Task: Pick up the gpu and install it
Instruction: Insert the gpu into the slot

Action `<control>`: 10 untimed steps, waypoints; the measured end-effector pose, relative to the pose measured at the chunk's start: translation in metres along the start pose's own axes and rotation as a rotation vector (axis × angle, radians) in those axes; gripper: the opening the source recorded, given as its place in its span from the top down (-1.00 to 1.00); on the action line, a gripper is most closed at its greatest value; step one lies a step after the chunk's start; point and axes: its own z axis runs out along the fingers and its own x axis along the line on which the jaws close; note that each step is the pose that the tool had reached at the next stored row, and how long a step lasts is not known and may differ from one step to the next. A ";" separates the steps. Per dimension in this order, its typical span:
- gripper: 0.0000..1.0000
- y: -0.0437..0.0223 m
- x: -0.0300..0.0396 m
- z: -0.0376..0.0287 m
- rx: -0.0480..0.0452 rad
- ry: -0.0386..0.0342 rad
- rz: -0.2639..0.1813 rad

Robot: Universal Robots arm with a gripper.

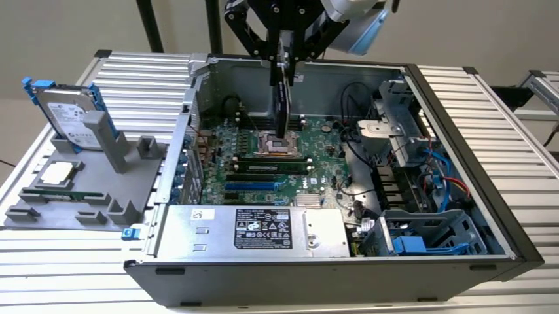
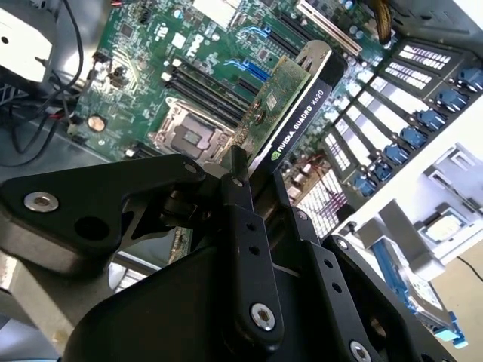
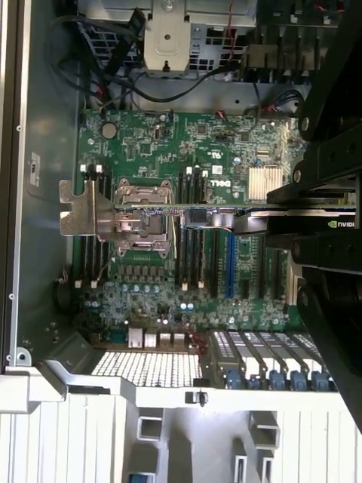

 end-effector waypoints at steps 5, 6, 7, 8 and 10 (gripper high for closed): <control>1.00 0.0000 0.0000 0.0000 -0.0002 0.0006 -0.011; 1.00 0.0000 0.0000 0.0000 -0.0002 0.0007 -0.013; 1.00 0.0000 0.0000 0.0001 -0.0004 0.0007 -0.015; 1.00 -0.0001 0.0000 0.0001 -0.0005 0.0008 -0.018; 1.00 0.0000 0.0000 0.0001 -0.0006 0.0011 -0.023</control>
